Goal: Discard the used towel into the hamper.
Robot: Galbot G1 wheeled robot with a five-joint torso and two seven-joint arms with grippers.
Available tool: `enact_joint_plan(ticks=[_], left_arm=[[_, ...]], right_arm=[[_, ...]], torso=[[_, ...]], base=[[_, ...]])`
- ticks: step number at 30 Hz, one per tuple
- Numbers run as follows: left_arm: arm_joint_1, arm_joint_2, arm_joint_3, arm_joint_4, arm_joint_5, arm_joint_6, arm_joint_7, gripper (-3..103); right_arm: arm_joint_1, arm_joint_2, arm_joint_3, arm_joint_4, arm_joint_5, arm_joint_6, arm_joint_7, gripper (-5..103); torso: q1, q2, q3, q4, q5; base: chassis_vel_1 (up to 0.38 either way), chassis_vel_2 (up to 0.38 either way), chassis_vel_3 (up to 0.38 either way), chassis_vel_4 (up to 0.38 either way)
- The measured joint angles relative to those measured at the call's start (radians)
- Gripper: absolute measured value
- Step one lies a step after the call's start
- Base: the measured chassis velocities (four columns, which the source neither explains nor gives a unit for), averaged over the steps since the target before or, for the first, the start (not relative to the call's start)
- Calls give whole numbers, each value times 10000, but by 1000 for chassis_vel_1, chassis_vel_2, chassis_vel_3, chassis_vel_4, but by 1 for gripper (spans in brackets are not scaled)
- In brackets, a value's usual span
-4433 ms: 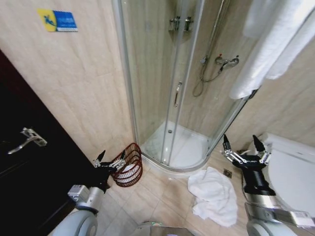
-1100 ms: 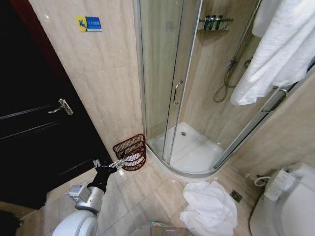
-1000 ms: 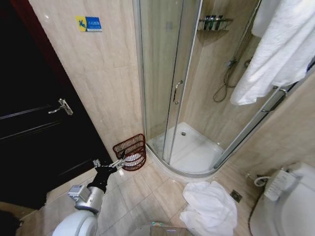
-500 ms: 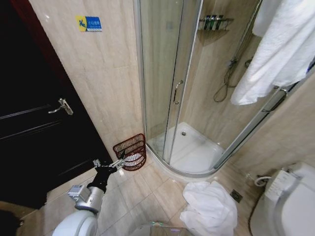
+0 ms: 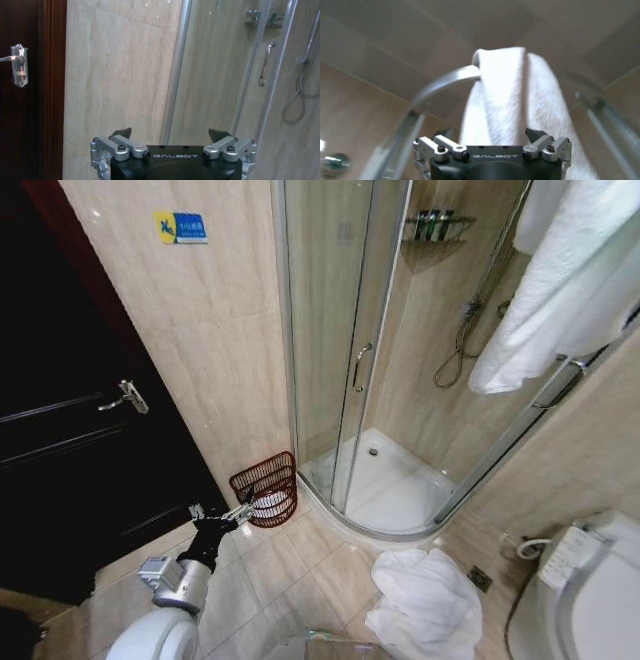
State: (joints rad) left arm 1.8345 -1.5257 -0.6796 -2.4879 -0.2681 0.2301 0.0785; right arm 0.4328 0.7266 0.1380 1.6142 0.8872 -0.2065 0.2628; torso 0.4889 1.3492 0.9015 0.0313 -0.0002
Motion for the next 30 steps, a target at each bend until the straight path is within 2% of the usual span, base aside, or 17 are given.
enact_joint_plan(ticks=[1, 3, 5, 7, 8, 10, 12, 13, 17, 19, 20, 23, 24, 27, 29, 30], left_arm=[[0, 0, 0, 0, 0, 0, 0, 100], [0, 0, 0, 0, 0, -1, 0, 100], [0, 0, 0, 1, 0, 0, 0, 100], [0, 0, 1, 0, 0, 0, 0, 100], [0, 0, 0, 1, 0, 0, 0, 100], [0, 0, 0, 0, 0, 0, 0, 100], [-1, 0, 0, 0, 0, 0, 0, 100], [0, 0, 0, 0, 0, 0, 0, 100], [0, 0, 0, 0, 0, 0, 0, 100], [0, -1, 0, 0, 0, 0, 0, 100], [0, -1, 0, 0, 0, 0, 0, 100], [0, -1, 0, 0, 0, 0, 0, 100], [0, -1, 0, 0, 0, 0, 0, 100], [-1, 0, 0, 0, 0, 0, 0, 100], [-1, 0, 0, 0, 0, 0, 0, 100], [0, 0, 0, 0, 0, 0, 0, 100]], right_arm=[[467, 95, -241, -417, -726, -106, 123, 98], [604, 120, -294, -563, -995, -164, 162, 98], [885, 156, -430, -1045, -1921, -316, 227, 96], [902, 155, -469, -1165, -2002, -335, 207, 98], [903, 154, -507, -1233, -1927, -364, 200, 99], [918, 247, -653, -1420, -1164, -521, 228, 102], [952, 327, -711, -1557, -1020, -543, 224, 102], [1001, 443, -768, -1699, -906, -621, 219, 98], [1070, 662, -804, -1973, -402, -949, 227, 96], [932, 670, -763, -1994, 29, -1063, 234, 89], [932, 670, -763, -1994, 29, -1063, 234, 89], [706, 546, -708, -1805, 90, -1062, 157, 77], [706, 546, -708, -1805, 90, -1062, 157, 77], [686, 435, -715, -1711, 121, -1046, 70, 65], [704, 416, -725, -1706, 127, -1047, 49, 65], [757, 388, -752, -1703, 130, -1047, 12, 57]], torso=[[0, 0, 0, 1, 3], [0, 0, 0, -1, 5], [0, 0, 0, -2, 2], [0, 0, 0, -2, 5], [0, 0, 0, -2, 6], [0, 0, 0, -2, 7], [0, 0, 0, 2, 1], [0, 0, 1, 3, 1], [1, 0, 0, 3, -4], [1, 0, 0, 3, 2], [1, 0, 0, 3, 2], [1, 0, 0, 0, 6], [1, 0, 0, 0, 6], [1, 0, 1, 0, 3], [1, 0, 0, 0, 3], [1, 0, 1, 0, 2]], base=[[0, 0, 0, 0], [0, 0, 0, 0], [0, 0, 0, 0], [0, 0, 0, 0], [0, 0, 0, 0], [0, 0, 0, 0], [0, 0, 0, 0], [0, 0, 0, 0], [0, 0, 0, 0], [0, 0, 0, 0], [0, 0, 0, 0], [0, 0, 0, 0], [0, 0, 0, 0], [0, 0, 0, 0], [0, 0, 0, 0], [0, 0, 0, 0]])
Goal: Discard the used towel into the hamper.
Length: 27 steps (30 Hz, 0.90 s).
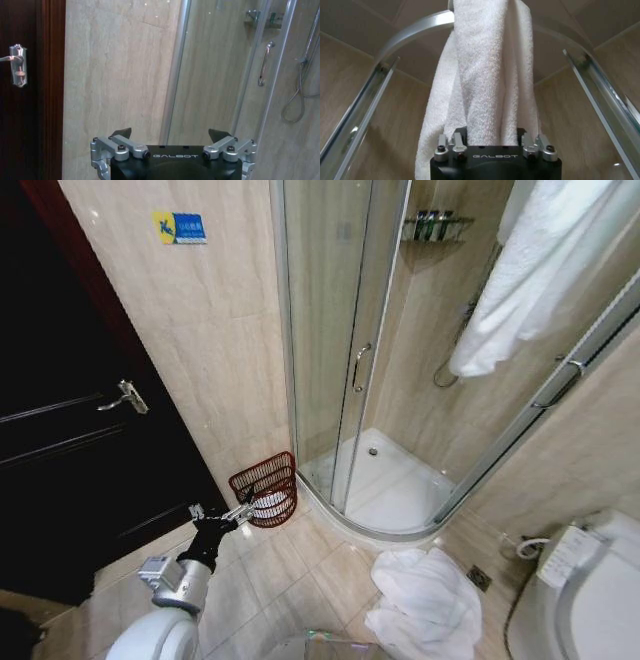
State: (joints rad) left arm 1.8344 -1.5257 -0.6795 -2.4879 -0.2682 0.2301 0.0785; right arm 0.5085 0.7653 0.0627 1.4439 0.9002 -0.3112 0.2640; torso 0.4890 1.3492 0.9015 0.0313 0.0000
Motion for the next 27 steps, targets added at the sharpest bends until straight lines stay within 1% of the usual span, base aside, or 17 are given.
enact_joint_plan(ticks=[2, 3, 4, 5, 6, 8, 11, 12, 14, 15, 17, 19, 22, 23, 26, 27], left_arm=[[0, 0, 0, 0, 0, 0, 0, 100], [0, 0, 0, 0, 0, 0, 0, 100], [0, 0, 0, 0, 0, 0, 0, 100], [0, 0, 0, 0, 0, 0, 0, 100], [0, 0, 0, 0, 0, 0, 0, 100], [0, 0, 0, 0, 0, 0, 0, 100], [0, 0, 0, 0, 0, 0, 0, 100], [0, 0, 0, 0, 0, 0, 0, 100], [0, 0, 0, 0, 0, 0, 0, 100], [0, 0, 0, 0, 0, 0, 0, 100], [0, 0, 0, 0, 0, 0, 0, 100], [0, 0, 0, 0, 0, 0, 0, 100], [0, 0, 0, 0, 0, 0, 0, 100], [0, 0, 0, 0, 0, 0, 0, 100], [0, 0, 0, 0, 0, 0, 0, 100], [0, 0, 0, 0, 0, 0, 0, 100]], right_arm=[[32, -11, -14, 1, 2, 0, -22, 57], [60, -19, -22, 5, 3, 0, -36, 53], [63, -19, -23, 8, 4, 0, -38, 53], [67, -24, -23, 37, 6, 0, -51, 45], [67, -30, -23, 61, 9, 4, -63, 41], [67, -35, -23, 80, 16, 6, -69, 41], [65, -95, -15, 180, 74, 9, -124, 30], [65, -95, -15, 180, 74, 9, -124, 30], [48, -179, 0, 256, 140, 9, -174, 22], [2, -272, 30, 351, 245, 10, -186, 15], [-63, -340, 77, 446, 347, 57, -187, 9], [-126, -388, 120, 511, 401, 103, -202, 9], [-502, -612, 329, 815, 470, 428, -446, 9], [-502, -612, 329, 815, 470, 428, -446, 9], [-1400, -1083, 973, 1521, 481, 742, -854, 9], [-1400, -1083, 973, 1521, 481, 742, -854, 9]], torso=[[0, 0, 0, 0, 0], [0, 0, 0, 0, -1], [0, 0, 0, 0, -1], [0, 0, 0, 0, 0], [0, 0, 0, 1, 0], [0, 0, 0, 1, 0], [0, 0, 0, 1, 0], [0, 0, 0, 1, 0], [0, 0, 0, 1, 0], [0, 0, -1, 1, 0], [0, 0, 0, 2, -1], [0, 0, -1, 2, -2], [0, 0, -1, 3, -4], [0, 0, -1, 3, -4], [0, 1, -1, 3, -4], [0, 1, -1, 3, -4]], base=[[0, 0, 0, 0], [0, 0, 0, 0], [0, 0, 0, 0], [0, 0, 0, 0], [0, 0, 0, 0], [0, 0, 0, 0], [0, 0, 0, 0], [0, 0, 0, 0], [0, 0, 0, 0], [0, 0, 0, 0], [0, 0, 0, 0], [0, 0, 0, 0], [0, 0, 0, 0], [0, 0, 0, 0], [0, 0, 0, 0], [0, 0, 0, 0]])
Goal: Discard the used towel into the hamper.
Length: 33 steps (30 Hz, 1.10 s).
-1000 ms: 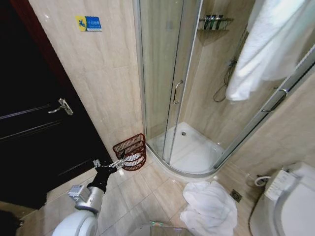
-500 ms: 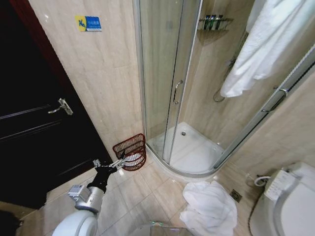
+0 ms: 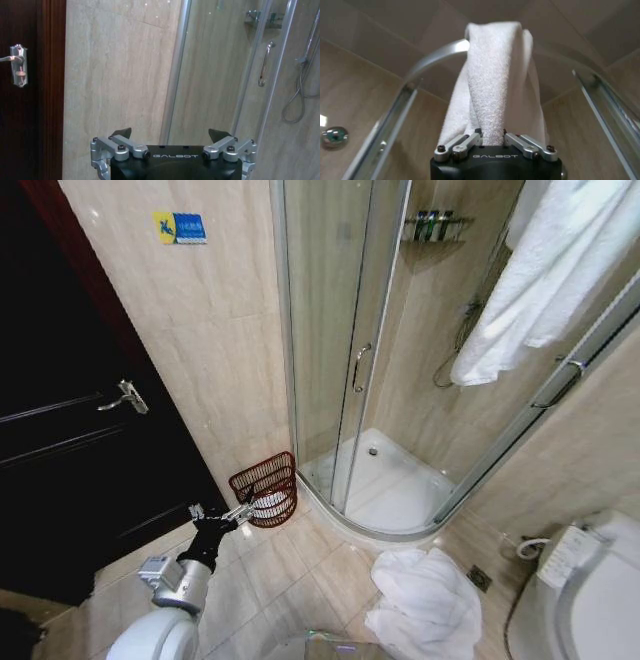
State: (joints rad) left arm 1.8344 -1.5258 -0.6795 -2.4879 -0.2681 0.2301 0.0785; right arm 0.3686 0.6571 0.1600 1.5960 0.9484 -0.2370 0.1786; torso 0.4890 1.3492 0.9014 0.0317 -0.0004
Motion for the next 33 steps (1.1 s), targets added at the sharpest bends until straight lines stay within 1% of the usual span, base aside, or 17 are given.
enact_joint_plan(ticks=[2, 4, 5, 8, 9, 12, 13, 14, 17, 18, 20, 22, 23, 26, 27, 30, 33], left_arm=[[0, 4, 0, 0, 0, 0, 0, 100], [-1, 2, 0, 0, 0, 0, -1, 100], [-1, 2, 0, 0, 0, 0, -1, 100], [0, 0, -1, -1, 0, 0, 0, 100], [0, 0, -1, -1, 0, 0, 0, 100], [0, 0, 0, 0, 0, 0, 0, 100], [0, 0, 0, 0, 0, 0, 0, 100], [0, 1, 1, 0, 0, 1, 0, 100], [0, 2, 0, -1, 0, 0, 0, 100], [0, 2, 0, -1, 0, 0, 0, 100], [-1, 0, 0, 0, 0, 0, 0, 100], [0, 0, 0, 0, 0, 0, 0, 100], [0, 0, 0, 0, 0, 0, 0, 100], [0, 1, 0, 0, 0, 1, 0, 100], [0, 1, 0, 0, 0, 1, 0, 100], [0, 0, 0, 0, 0, 0, 0, 100], [0, 0, 0, 0, 0, 0, 0, 100]], right_arm=[[-816, -393, 629, 593, 12, 113, -175, 9], [-2273, -1007, 1868, 1438, -4, 289, -419, 9], [-2273, -1007, 1868, 1438, -4, 289, -419, 9], [-4680, -1805, 3382, 2616, -132, 674, -511, 9], [-4680, -1805, 3382, 2616, -132, 674, -511, 9], [-6953, -2100, 4974, 3536, -362, 907, -405, 9], [-6953, -2100, 4974, 3536, -362, 907, -405, 9], [-7716, -2103, 5475, 3799, -396, 959, -335, 9], [-9971, -1829, 7264, 4490, -504, 1067, -243, 9], [-9971, -1829, 7264, 4490, -504, 1067, -243, 9], [-10969, -1287, 7850, 4894, -659, 1164, -226, 9], [-11656, -775, 8065, 5152, -851, 1329, -210, 9], [-11656, -775, 8065, 5152, -851, 1329, -210, 9], [-12927, -31, 8363, 5512, -1381, 1721, -303, 9], [-12927, -31, 8363, 5512, -1381, 1721, -303, 9], [-14025, 796, 8475, 5659, -2249, 2443, -536, 9], [-14669, 1329, 8547, 5771, -2618, 2690, -659, 9]], torso=[[0, 2, 0, -1, 0], [0, 2, -1, -1, 2], [0, 2, -1, -1, 2], [-1, 2, -1, -8, 13], [-1, 2, -1, -8, 13], [-1, 3, -1, -2, -6], [-1, 3, -1, -2, -6], [-2, 3, -1, -1, -5], [-1, 1, 0, -3, 9], [-1, 1, 0, -3, 9], [-1, 2, -1, -7, 2], [-1, 1, 0, 3, 2], [-1, 1, 0, 3, 2], [0, -1, 1, -2, 8], [0, -1, 1, -2, 8], [-1, -1, 1, -3, 3], [0, -1, 1, -2, 6]], base=[[0, 0, 0, 0], [0, 0, 0, 0], [0, 0, 0, 0], [0, 0, 0, 0], [0, 0, 0, 0], [0, 0, 0, 0], [0, 0, 0, 0], [0, 0, 0, 0], [0, 0, 0, 0], [0, 0, 0, 0], [0, 0, 0, 0], [0, 0, 0, 0], [0, 0, 0, 0], [0, 0, 0, 0], [0, 0, 0, 0], [0, 0, 0, 0], [0, 0, 0, 0]])
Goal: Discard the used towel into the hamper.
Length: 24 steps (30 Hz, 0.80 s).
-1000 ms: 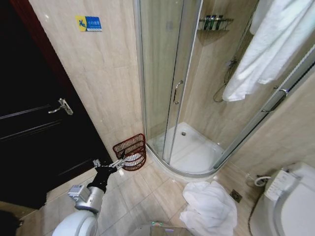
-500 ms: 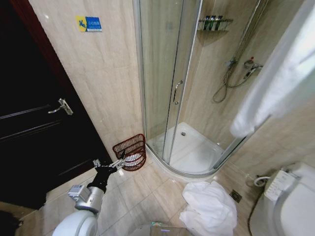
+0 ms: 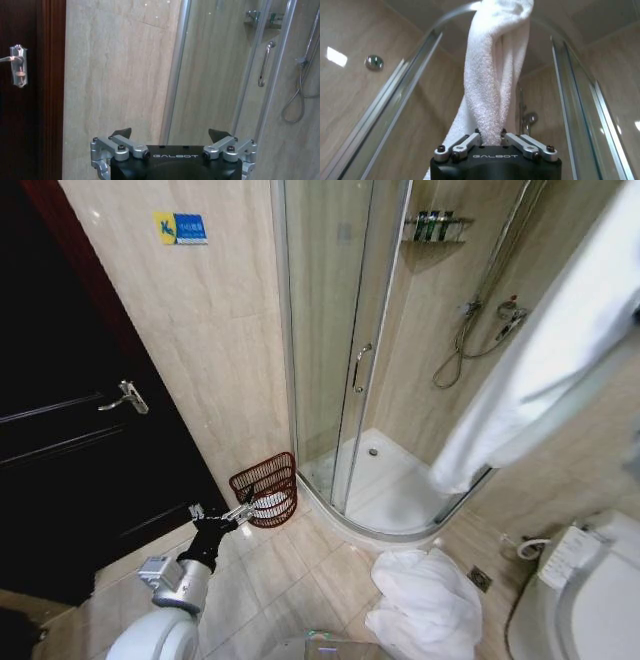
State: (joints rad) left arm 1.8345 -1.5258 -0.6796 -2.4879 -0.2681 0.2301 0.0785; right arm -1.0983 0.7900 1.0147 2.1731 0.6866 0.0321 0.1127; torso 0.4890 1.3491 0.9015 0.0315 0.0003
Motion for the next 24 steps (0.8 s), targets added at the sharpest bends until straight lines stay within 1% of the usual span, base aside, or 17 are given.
enact_joint_plan(ticks=[1, 3, 4, 5, 7, 8, 9, 10, 12, 14, 15, 18, 19, 21, 22, 24], left_arm=[[0, -1, 1, 0, 0, 0, 1, 100], [0, 1, 1, 0, 0, 0, 1, 100], [0, 1, 1, 0, 0, 0, 1, 100], [0, 2, 0, 0, 0, 0, 1, 100], [0, 0, 0, 0, 0, 0, 0, 100], [0, 1, 0, 0, 0, 0, 0, 100], [0, 1, 0, 0, 0, 0, 0, 100], [0, 0, 0, 0, 0, 0, 0, 100], [0, 0, 0, 0, 0, 0, 0, 100], [0, 0, 0, 0, 0, 0, 0, 100], [0, 0, 0, 0, 0, 0, 0, 100], [0, 0, 0, 0, 0, 0, 0, 100], [0, 0, 0, 0, 0, 0, 0, 100], [-1, 0, 0, 0, 0, 0, 0, 100], [-1, 0, 0, 0, 0, 0, 0, 100], [0, 0, 0, 0, 0, 0, 0, 100]], right_arm=[[-296, 262, 26, 49, -143, 70, -90, 9], [-793, 783, -2, 71, -515, 350, -279, 9], [-793, 783, -2, 71, -515, 350, -279, 9], [-996, 1040, -52, 70, -685, 480, -360, 9], [-1250, 1388, -135, 105, -875, 631, -411, 9], [-1450, 1668, -195, 194, -1011, 719, -440, 9], [-1450, 1668, -195, 194, -1011, 719, -440, 9], [-1594, 1854, -260, 286, -1127, 809, -471, 9], [-1867, 2235, -412, 428, -1410, 999, -541, 9], [-2246, 2757, -713, 596, -1863, 1343, -639, 9], [-2246, 2757, -713, 596, -1863, 1343, -639, 9], [-2735, 3468, -1113, 822, -2503, 1817, -729, 9], [-2735, 3468, -1113, 822, -2503, 1817, -729, 9], [-3099, 3948, -1254, 1084, -2955, 2122, -970, 9], [-3099, 3948, -1254, 1084, -2955, 2122, -970, 9], [-3388, 4255, -1333, 1363, -3252, 2308, -1099, 9]], torso=[[0, 1, 0, -2, -6], [0, 0, 0, -2, -2], [0, 0, 0, -2, -2], [0, 0, 0, -2, 4], [0, 0, 0, -1, -1], [0, 0, 1, -1, 0], [0, 0, 1, -1, 0], [0, 0, 0, 0, -7], [0, 0, 0, 0, -7], [0, 0, 0, -1, -3], [0, 0, 0, -1, -3], [0, 0, 0, -1, -2], [0, 0, 0, -1, -2], [0, 0, 0, 0, -5], [0, 0, 0, 0, -5], [0, 0, 0, 0, -5]], base=[[0, 0, 0, 0], [0, 0, 0, 0], [0, 0, 0, 0], [0, 0, 0, 0], [0, 0, 0, 0], [0, 0, 0, 0], [0, 0, 0, 0], [0, 0, 0, 0], [0, 0, 0, 0], [0, 0, 0, 0], [0, 0, 0, 0], [0, 0, 0, 0], [0, 0, 0, 0], [0, 0, 0, 0], [0, 0, 0, 0], [0, 0, 0, 0]])
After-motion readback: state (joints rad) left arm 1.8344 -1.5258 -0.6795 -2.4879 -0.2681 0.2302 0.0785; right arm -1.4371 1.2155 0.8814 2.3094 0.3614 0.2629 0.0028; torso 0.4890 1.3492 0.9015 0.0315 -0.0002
